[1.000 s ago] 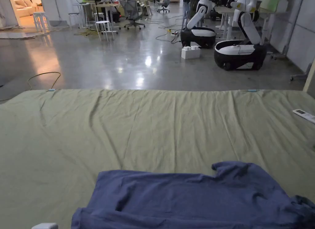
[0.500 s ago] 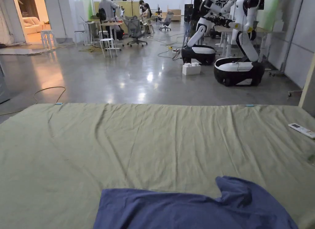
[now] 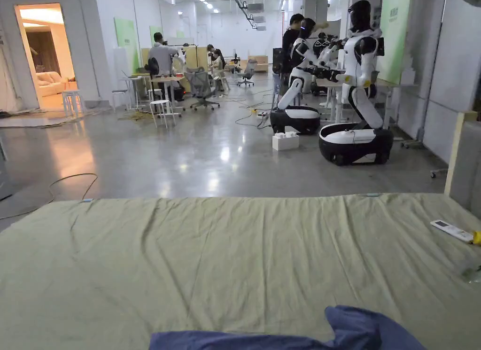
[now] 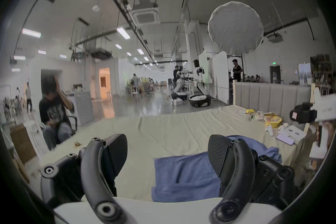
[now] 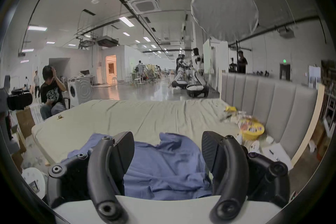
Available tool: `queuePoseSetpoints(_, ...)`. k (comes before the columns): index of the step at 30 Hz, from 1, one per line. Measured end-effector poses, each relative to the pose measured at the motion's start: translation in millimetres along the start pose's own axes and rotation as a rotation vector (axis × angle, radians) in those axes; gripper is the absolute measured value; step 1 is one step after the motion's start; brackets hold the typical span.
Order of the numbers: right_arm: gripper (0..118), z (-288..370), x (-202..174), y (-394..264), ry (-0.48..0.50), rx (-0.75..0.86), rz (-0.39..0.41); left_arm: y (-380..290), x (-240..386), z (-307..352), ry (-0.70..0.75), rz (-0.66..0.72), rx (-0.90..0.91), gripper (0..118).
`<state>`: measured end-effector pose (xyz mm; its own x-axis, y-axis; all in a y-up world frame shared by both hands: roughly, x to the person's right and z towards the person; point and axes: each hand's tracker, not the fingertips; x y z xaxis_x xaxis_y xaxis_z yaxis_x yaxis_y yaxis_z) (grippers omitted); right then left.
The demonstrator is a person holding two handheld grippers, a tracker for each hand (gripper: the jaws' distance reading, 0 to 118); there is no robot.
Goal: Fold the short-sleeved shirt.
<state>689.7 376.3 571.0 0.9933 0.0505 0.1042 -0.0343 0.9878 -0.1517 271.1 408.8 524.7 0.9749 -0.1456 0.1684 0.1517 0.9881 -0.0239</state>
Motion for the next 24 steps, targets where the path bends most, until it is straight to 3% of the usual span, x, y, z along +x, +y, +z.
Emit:
queuePoseSetpoints(1, 62, 3, -2, 0, 0.02, 0.022, 0.013, 1, 4, 7, 0.02, 0.006, -0.006, 83)
queuePoseSetpoints(3, 10, 11, -9, 6, 0.086, 0.058, 0.033, 6, 7, 7, 0.016, 0.032, -0.005, 61)
queuePoseSetpoints(4, 2, 14, -12, 6, 0.091, 0.023, 0.001, 8, 7, 12, -0.002, 0.066, -0.013, 34)
queuePoseSetpoints(5, 2, 15, -12, 3, 0.09, -0.003, -0.041, 10, 7, 15, -0.022, 0.076, -0.018, 11)
queuePoseSetpoints(6, 2, 19, -13, 6, 0.097, 0.026, -0.026, 4, 5, 17, -0.033, 0.08, -0.019, 3)
queuePoseSetpoints(8, 0, 20, -16, -1, 0.143, -0.068, -0.123, 3, 7, 20, -0.036, 0.079, -0.02, 0)
queuePoseSetpoints(9, 0, 24, -17, 2, 0.136, 0.034, -0.039, 4, 6, 19, -0.055, 0.086, -0.041, 0)
queuePoseSetpoints(11, 0, 24, -20, 4, 0.126, 0.028, -0.02, 2, 9, 18, -0.05, 0.074, -0.073, 0)
queuePoseSetpoints(18, 0, 9, -15, -5, 0.12, -0.035, -0.064, 0, 9, 5, -0.093, 0.144, -0.092, 0)
queuePoseSetpoints(24, 0, -14, -8, -22, 0.111, -0.121, -0.099, -22, 0, -56, -0.096, 0.176, -0.192, 0)
